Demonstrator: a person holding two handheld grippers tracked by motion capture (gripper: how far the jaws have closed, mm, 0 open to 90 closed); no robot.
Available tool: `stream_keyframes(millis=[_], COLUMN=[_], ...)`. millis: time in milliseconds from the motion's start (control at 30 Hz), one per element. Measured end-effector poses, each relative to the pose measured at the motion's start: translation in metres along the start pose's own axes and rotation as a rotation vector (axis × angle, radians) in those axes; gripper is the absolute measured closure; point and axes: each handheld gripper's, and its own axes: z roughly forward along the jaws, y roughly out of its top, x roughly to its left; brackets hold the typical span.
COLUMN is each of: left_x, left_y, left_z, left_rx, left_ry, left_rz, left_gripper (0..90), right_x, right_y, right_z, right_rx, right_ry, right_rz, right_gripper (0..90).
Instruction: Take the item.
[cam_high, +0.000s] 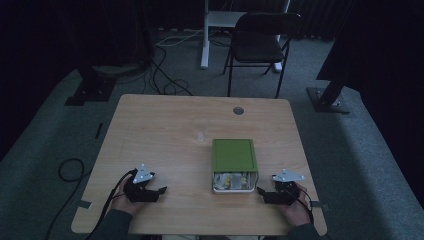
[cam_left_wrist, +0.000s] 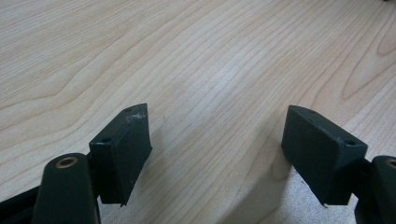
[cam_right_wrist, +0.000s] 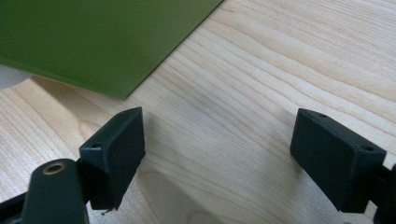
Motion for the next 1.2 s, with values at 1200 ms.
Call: stream_keyframes(millis=[1200], left_x=[0.0], left_y=[0.0], left_z=[0.0], left_rx=[0.0], left_ry=[0.0], left_rz=[0.0], left_gripper=[24.8], right_x=[0.007], right_y=[0.006], right_z=[-0.019], right_rx=[0.0], right_ry=[0.006], right_rz=[-0.021], right_gripper=[35.1])
